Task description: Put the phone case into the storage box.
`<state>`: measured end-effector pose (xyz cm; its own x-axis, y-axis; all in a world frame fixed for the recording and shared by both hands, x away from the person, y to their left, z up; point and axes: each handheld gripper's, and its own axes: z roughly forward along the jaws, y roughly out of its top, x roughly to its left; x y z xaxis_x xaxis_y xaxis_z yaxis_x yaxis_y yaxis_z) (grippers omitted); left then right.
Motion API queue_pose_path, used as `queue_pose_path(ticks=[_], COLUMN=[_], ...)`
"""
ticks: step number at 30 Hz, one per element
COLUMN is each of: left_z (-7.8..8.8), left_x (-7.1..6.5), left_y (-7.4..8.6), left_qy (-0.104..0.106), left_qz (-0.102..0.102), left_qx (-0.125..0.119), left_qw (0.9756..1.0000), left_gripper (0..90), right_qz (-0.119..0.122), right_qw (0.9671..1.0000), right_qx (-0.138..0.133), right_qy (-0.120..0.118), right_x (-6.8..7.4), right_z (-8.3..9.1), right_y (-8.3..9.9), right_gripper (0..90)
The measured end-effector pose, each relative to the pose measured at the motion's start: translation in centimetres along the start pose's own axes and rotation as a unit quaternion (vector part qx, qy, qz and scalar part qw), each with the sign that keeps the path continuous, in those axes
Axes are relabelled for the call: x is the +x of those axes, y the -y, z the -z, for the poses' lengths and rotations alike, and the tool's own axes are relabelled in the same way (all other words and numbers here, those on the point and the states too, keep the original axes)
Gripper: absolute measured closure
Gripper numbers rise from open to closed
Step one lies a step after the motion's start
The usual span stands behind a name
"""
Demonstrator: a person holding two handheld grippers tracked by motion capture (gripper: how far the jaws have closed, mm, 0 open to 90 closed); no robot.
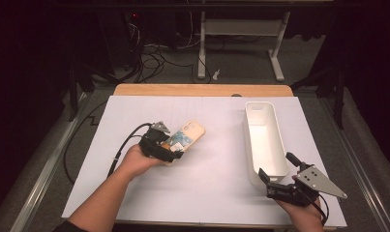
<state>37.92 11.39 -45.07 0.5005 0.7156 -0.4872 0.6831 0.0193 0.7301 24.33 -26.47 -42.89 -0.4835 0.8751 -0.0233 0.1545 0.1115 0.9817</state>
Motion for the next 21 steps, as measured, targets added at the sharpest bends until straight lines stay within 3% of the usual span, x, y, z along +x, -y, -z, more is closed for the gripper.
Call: queue_pose_path(ticks=[7,21], left_z=[1.8,5.2], left_x=[-0.3,-1.7], left_y=[0.8,3.5], left_qy=[0.024,0.054], left_qz=[0.008,-0.014], left_qx=[-0.028,-0.063], left_qw=[0.9993,0.9965], left_gripper=[12.7,12.4], right_qz=[0.003,0.006], right_qw=[1.0000,1.0000], right_qx=[0.000,-0.001], right_qy=[0.000,-0.001], right_x=[0.1,0.2], right_z=[0.0,0.0], right_y=[0.0,-0.1], right_gripper=[0.9,0.9])
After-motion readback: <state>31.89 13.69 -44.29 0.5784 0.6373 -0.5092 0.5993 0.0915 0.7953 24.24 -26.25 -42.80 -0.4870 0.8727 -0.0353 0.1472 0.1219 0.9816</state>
